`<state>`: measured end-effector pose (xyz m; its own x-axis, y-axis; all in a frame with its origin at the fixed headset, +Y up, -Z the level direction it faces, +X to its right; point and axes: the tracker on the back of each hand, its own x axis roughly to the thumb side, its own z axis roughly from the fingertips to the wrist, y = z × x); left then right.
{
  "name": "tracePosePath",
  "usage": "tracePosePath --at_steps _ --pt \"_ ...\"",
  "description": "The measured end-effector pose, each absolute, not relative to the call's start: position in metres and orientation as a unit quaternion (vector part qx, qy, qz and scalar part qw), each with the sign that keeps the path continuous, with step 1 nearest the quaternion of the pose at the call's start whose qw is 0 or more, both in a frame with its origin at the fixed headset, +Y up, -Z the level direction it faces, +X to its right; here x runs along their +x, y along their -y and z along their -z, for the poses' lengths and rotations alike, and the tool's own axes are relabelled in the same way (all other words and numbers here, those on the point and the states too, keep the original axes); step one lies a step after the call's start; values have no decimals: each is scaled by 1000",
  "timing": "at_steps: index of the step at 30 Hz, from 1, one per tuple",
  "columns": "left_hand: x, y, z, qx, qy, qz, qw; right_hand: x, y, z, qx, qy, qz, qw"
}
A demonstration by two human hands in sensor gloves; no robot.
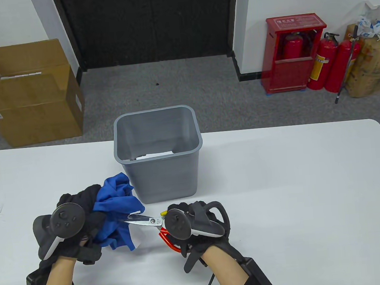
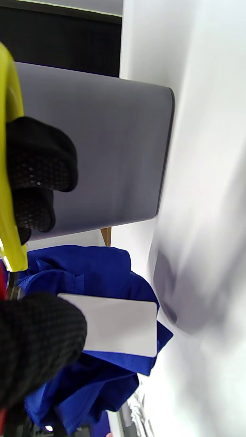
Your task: Cut off the clothing tag with scissors
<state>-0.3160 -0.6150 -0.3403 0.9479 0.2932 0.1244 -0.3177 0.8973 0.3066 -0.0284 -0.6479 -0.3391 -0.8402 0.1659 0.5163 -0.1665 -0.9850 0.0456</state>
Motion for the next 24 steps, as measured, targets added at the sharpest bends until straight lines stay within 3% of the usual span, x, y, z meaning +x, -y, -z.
tracePosePath --at_steps 24 --pt "-315 615 341 161 36 -154 974 -31 650 347 266 0 -961 82"
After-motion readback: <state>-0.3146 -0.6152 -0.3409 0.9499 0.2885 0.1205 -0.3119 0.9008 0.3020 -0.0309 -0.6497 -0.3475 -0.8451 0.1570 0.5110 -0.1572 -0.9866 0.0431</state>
